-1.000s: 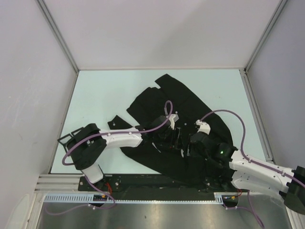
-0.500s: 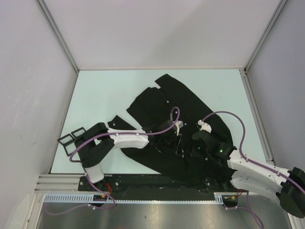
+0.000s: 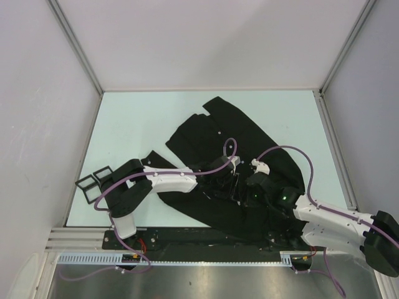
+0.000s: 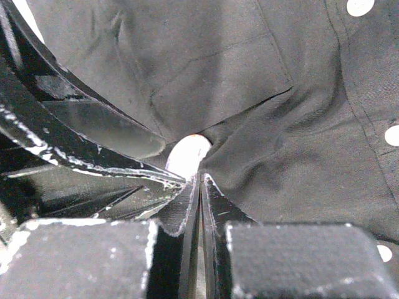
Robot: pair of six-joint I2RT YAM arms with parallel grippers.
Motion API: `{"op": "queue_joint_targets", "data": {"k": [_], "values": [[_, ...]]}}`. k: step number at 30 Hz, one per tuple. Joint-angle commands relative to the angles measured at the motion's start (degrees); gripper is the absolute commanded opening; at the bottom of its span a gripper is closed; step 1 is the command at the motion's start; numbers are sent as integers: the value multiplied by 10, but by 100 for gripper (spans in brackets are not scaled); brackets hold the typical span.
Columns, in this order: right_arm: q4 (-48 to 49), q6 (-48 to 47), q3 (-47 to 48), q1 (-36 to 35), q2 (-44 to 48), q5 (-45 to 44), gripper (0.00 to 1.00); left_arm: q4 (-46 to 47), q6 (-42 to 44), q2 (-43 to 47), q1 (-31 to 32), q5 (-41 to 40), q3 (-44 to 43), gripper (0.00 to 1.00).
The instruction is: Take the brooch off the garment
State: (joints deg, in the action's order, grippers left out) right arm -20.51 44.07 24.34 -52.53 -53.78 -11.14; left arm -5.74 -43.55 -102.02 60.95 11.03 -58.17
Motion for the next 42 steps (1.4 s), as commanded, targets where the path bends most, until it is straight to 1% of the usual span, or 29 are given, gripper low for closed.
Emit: {"op": "queue_joint_targets", "data": {"k": [1, 4, 10, 14, 24, 25, 26, 27, 32, 42], "values": [[14, 2, 1, -3, -6, -14, 6, -5, -1, 4, -1, -12, -19, 46], [17, 1, 1, -3, -10, -13, 6, -9, -1, 2, -3, -18, -22, 46], [18, 3, 1, -4, -18, -14, 5, -6, -1, 0, -7, -21, -21, 37], [25, 0, 1, -5, -23, -11, 5, -2, -1, 0, -7, -16, -21, 28], [38, 7, 1, -6, -36, -10, 4, 0, -7, 2, 0, -7, -19, 10], [37, 8, 1, -7, -40, -10, 4, 0, -10, 2, 0, -7, -19, 7], [37, 10, 1, -6, -43, -11, 4, -1, -13, 2, 2, -7, -19, 2], [38, 10, 1, -7, -45, -11, 3, -1, -15, 2, 3, -8, -19, 1], [40, 14, 1, -8, -47, -12, 2, -7, -28, 4, 8, -12, -24, 0], [43, 29, 1, -19, -63, -27, 0, -47, -72, 5, 15, -27, -39, 0]]}}
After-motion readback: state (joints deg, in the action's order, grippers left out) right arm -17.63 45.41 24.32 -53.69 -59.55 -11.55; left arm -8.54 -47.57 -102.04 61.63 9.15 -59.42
